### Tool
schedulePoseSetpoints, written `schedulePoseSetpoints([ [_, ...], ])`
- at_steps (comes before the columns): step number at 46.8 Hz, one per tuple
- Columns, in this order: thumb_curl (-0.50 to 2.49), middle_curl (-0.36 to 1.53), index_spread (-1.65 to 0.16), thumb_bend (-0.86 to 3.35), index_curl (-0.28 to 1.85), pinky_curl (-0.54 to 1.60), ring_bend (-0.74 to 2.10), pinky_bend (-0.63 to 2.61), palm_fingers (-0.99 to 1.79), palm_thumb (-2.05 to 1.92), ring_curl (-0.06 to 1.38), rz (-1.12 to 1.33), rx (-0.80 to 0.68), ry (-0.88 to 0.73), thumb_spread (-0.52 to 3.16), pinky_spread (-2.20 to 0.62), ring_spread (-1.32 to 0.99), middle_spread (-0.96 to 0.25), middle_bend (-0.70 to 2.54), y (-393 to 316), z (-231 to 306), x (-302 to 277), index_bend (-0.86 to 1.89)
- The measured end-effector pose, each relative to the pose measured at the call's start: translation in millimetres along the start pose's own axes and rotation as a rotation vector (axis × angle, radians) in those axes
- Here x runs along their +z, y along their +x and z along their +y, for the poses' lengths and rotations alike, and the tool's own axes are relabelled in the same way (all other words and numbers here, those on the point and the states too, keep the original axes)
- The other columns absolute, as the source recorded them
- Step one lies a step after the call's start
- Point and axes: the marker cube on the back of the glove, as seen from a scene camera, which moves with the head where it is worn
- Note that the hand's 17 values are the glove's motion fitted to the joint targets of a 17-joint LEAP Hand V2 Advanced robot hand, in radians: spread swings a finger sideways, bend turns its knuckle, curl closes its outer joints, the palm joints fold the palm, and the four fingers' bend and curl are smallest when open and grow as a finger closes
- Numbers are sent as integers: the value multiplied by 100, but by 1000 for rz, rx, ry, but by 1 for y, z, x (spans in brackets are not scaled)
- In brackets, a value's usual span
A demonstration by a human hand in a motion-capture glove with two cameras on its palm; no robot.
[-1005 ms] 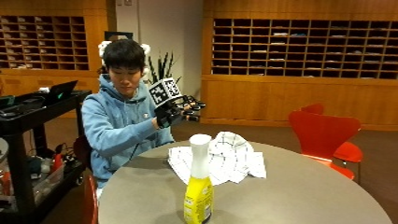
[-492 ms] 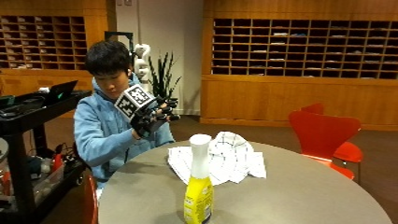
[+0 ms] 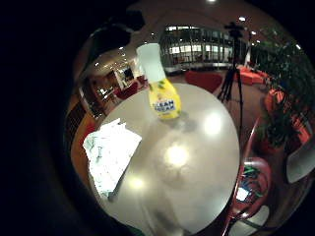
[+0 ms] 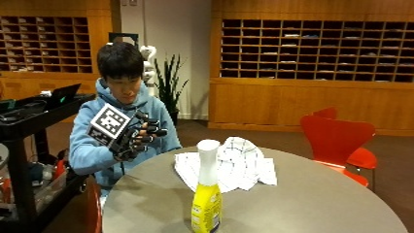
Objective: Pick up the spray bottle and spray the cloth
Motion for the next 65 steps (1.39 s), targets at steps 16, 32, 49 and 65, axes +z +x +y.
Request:
schedulePoseSetpoints([
  [16, 41, 32, -35, -3, 22, 35, 36, 44, 30, 65, 29, -42, 163, -118, 107, 22, 5, -3, 19, 69, -53, 42, 12],
  [32, 39, 33, -30, -3, 21, 36, 39, 47, 25, 60, 30, -192, 284, -212, 104, 23, 6, -1, 20, 94, -114, 95, 10],
  [49, 37, 34, -29, -2, 18, 36, 42, 48, 22, 65, 30, -451, 334, -352, 94, 20, 4, 0, 23, 85, -169, 133, 11],
  [65, 49, 40, -29, -1, 30, 34, 53, 38, 117, 91, 35, -600, 383, -372, 75, -13, -18, -16, 35, 49, -168, 163, 19],
])
